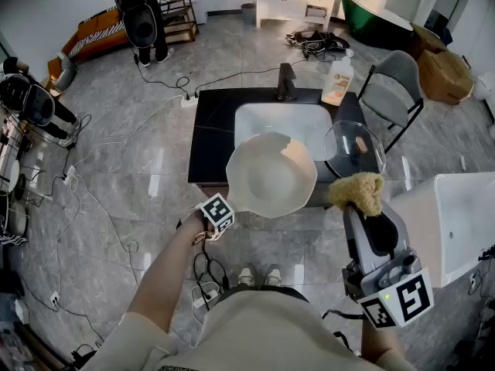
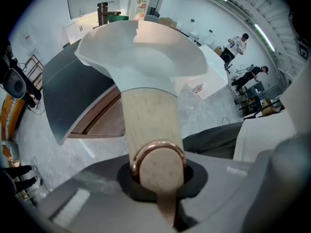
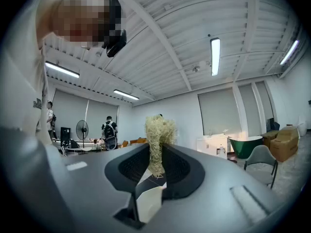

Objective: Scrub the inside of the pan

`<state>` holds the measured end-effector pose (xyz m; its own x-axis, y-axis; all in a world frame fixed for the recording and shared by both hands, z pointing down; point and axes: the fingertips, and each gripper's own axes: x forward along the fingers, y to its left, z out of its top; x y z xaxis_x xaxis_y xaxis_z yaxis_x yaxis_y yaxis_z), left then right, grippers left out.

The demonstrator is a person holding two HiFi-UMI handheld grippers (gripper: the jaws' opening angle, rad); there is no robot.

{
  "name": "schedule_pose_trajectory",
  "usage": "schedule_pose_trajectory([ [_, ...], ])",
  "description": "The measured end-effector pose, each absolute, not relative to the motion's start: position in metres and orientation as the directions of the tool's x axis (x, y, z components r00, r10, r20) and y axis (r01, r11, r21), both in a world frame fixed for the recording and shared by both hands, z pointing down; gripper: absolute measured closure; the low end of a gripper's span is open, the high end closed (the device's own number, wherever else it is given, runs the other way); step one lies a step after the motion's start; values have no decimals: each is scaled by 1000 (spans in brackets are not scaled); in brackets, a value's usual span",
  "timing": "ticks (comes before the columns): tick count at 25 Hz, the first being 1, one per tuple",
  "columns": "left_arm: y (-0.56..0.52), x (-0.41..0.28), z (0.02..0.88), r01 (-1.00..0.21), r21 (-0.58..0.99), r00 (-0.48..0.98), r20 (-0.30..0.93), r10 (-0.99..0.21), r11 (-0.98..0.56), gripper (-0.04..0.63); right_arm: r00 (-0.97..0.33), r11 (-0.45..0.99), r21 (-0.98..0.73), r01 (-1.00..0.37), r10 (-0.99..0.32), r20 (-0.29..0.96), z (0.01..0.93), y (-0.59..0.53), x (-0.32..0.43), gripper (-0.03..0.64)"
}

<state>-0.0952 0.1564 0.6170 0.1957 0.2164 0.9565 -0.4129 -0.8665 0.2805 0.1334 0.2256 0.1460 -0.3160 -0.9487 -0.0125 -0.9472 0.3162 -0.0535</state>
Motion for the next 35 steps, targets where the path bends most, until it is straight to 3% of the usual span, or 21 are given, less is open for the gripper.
schedule_pose_trajectory([
  [26,158,-88,616,-450,252,187,965,186,-857,577,-462,457,-92,-885,-886,36,195,202,153,532],
  [35,144,-95,614,-413,245,169,967,191,-877,580,-472,464,-102,-880,-879,75,212,178,153,532],
])
